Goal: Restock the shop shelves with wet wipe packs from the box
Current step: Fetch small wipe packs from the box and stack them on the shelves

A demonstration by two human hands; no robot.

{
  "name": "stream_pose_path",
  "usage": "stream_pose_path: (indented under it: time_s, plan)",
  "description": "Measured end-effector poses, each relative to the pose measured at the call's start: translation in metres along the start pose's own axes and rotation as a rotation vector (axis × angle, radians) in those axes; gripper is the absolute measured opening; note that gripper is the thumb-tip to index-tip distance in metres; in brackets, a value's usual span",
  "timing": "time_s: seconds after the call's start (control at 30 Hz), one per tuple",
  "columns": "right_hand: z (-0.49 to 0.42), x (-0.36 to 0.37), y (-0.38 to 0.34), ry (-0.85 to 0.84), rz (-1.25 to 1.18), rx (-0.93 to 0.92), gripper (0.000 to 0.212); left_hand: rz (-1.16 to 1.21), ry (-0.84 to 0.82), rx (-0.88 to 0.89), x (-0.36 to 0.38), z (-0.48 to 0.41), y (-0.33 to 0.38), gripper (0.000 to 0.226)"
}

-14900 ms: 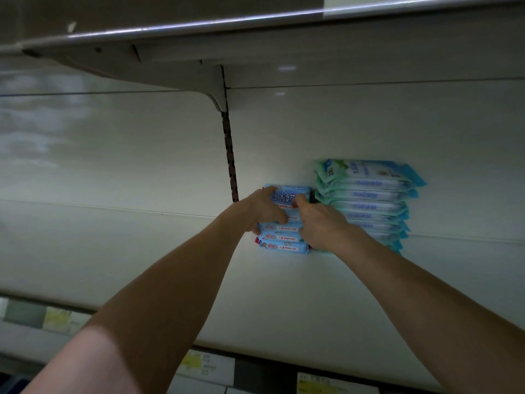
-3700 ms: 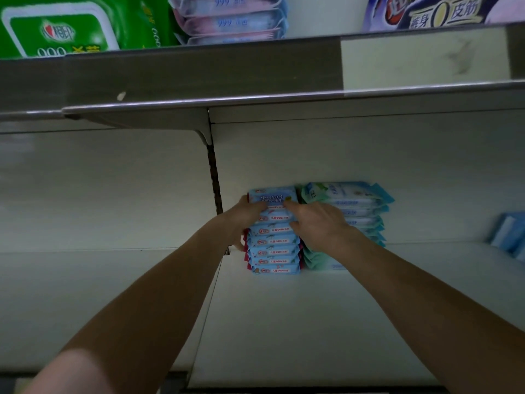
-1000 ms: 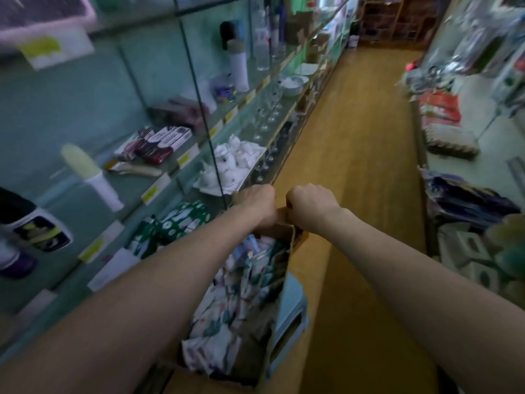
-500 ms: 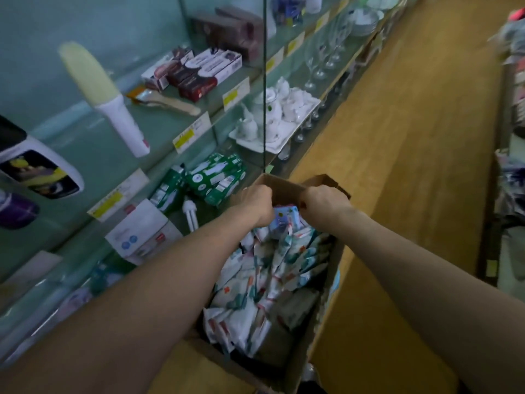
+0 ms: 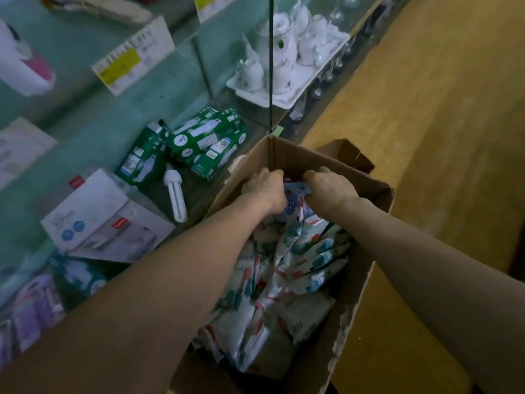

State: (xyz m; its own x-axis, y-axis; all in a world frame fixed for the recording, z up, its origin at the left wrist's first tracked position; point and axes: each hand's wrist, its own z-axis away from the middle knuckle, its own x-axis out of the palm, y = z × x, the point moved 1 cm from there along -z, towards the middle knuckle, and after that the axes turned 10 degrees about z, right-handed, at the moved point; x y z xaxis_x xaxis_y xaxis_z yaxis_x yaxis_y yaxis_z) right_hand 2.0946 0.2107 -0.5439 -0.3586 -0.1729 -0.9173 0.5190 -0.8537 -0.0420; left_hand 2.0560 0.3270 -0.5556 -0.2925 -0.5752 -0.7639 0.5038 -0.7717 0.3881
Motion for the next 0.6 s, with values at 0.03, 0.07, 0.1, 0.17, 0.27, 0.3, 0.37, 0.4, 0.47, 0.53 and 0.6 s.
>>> stream_pose_path:
  time_s: [0.03, 0.07, 0.1, 0.17, 0.27, 0.3, 0.37, 0.4, 0.47, 0.53, 0.6]
  plan:
    - [-0.005, 0.005, 0.001, -0.006, -0.013, 0.003, 0.040, -0.005, -0.003, 0.011, 0.005, -0.006, 0.001, 0.053]
    - [-0.010, 0.009, 0.002, -0.016, -0.023, 0.003, 0.043, -0.011, -0.007, 0.026, 0.010, -0.012, 0.001, 0.058]
    - [-0.015, 0.014, 0.001, -0.029, -0.025, 0.000, 0.045, -0.016, -0.012, 0.042, 0.014, -0.017, 0.002, 0.060]
    - [-0.020, 0.023, 0.001, -0.040, -0.019, -0.007, 0.052, -0.031, -0.027, 0.069, 0.021, -0.025, 0.002, 0.061]
    - [-0.026, 0.031, 0.002, 0.007, -0.051, 0.015, 0.058, -0.064, -0.059, 0.093, 0.028, -0.033, 0.001, 0.062]
    - [-0.028, 0.033, 0.003, 0.015, -0.058, 0.017, 0.056, -0.080, -0.065, 0.094, 0.029, -0.035, 0.001, 0.061]
    - [-0.032, 0.037, 0.003, -0.016, -0.038, 0.007, 0.046, -0.099, -0.061, 0.095, 0.033, -0.037, -0.003, 0.058]
    - [-0.033, 0.040, 0.002, -0.038, -0.027, 0.003, 0.042, -0.093, -0.061, 0.090, 0.035, -0.037, -0.005, 0.058]
    - [-0.032, 0.046, -0.001, -0.051, -0.038, -0.002, 0.040, -0.070, -0.063, 0.074, 0.038, -0.036, -0.008, 0.058]
    - [-0.029, 0.053, -0.004, -0.042, -0.077, -0.010, 0.036, -0.061, -0.056, 0.069, 0.039, -0.034, -0.012, 0.054]
    - [-0.025, 0.058, -0.005, -0.048, -0.128, 0.001, 0.033, -0.061, -0.036, 0.081, 0.038, -0.029, -0.014, 0.049]
